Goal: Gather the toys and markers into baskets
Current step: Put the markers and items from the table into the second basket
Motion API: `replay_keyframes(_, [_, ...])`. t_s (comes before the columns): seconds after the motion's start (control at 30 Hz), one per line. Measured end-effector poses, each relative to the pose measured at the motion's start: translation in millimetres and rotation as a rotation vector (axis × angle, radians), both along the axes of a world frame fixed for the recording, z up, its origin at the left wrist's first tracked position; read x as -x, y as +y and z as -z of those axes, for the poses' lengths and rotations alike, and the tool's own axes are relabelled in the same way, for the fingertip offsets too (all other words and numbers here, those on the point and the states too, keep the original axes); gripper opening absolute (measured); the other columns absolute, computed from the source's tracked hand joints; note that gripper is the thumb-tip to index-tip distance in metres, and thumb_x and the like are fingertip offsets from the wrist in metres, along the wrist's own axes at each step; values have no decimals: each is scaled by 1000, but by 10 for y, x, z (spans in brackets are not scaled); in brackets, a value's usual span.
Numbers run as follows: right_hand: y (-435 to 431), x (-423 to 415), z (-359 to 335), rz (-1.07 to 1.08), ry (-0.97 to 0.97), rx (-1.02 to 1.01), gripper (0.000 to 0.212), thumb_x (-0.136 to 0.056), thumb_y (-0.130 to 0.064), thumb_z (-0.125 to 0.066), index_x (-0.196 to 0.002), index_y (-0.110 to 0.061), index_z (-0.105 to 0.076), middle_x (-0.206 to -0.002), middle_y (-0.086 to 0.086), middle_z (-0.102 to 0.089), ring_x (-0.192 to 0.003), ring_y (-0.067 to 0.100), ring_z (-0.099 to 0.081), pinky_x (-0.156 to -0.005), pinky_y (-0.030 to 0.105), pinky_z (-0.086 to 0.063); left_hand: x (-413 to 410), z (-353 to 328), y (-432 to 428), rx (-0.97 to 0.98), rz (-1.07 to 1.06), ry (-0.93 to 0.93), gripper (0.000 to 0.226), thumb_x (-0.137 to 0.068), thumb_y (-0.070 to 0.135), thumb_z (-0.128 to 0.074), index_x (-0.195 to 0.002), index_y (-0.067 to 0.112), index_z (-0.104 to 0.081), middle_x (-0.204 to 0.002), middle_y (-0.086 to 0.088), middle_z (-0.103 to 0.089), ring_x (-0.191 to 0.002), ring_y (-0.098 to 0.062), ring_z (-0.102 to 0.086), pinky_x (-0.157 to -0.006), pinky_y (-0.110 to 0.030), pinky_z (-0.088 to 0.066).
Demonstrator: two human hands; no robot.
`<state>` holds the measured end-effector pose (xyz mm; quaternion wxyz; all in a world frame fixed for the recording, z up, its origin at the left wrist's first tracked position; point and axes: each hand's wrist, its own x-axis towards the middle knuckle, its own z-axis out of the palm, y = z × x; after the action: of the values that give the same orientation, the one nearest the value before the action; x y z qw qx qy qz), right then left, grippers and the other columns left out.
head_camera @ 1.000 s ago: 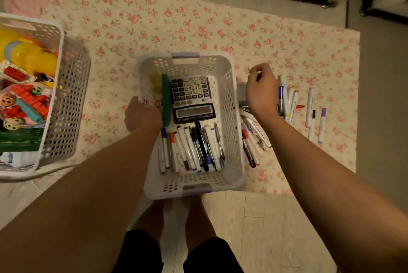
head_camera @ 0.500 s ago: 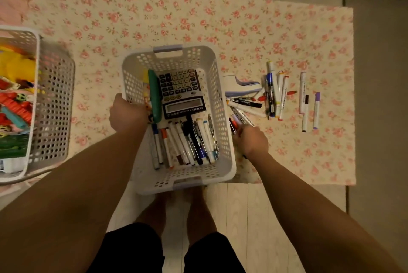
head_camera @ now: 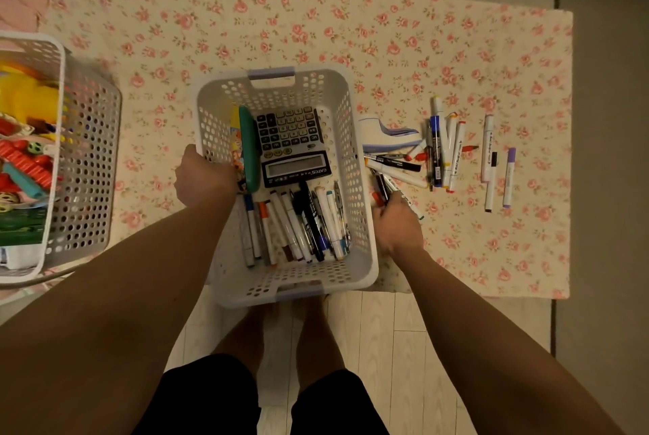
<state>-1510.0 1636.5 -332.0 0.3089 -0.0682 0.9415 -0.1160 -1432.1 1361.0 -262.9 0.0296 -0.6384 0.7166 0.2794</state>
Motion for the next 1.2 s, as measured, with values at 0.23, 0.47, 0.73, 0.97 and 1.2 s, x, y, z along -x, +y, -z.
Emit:
replay_keyframes(0.23, [57,16,28,14,-7,25,31,-96,-32,-49,-118,-11,-44,-97,11,-65,-85,32,-64,-71,40,-54,13,-65,21,10,1,-4,40,-84,9,-52,-124,6,-51,-119,-18,-60,-107,-36,-58,-81,-38,-46])
replay_keyframes(0.47, [67,-41,147,7,3,-77,19,-98,-22,-50,-112,-10,-51,-97,13,-67,-85,32,-66,-74,43,-56,4,-63,3,-15,11,25,25,-84,9,-51,-107,20,-50,-116,-17,-61,-104,-35,-59,-75,-35,-43])
replay_keyframes(0.73, [-61,99,2,5,34,-52,28,-97,-33,-45,-106,-9,-56,-88,9,-64,-77,29,-61,-68,36,-50,8,-74,1,-34,16,23,21,-85,10,-52,-91,27,-41,-119,-16,-60,-106,-34,-59,-77,-36,-45])
replay_keyframes(0.97, [-488,480,-683,125,239,353,15,-98,-25,-39,-100,-12,-45,-67,5,-57,-57,22,-54,-48,32,-40,-9,63,-47,15,2,10,25,-84,11,-52,-108,5,-55,-106,-17,-63,-95,-34,-61,-68,-34,-41])
replay_keyframes(1.2, [-996,368,-1025,-91,-193,400,23,-100,-27,-39,-113,-10,-49,-81,4,-59,-59,13,-51,-50,27,-35,-30,70,-59,21,33,13,26,-85,14,-51,-110,5,-54,-106,-17,-62,-96,-36,-59,-69,-34,-40])
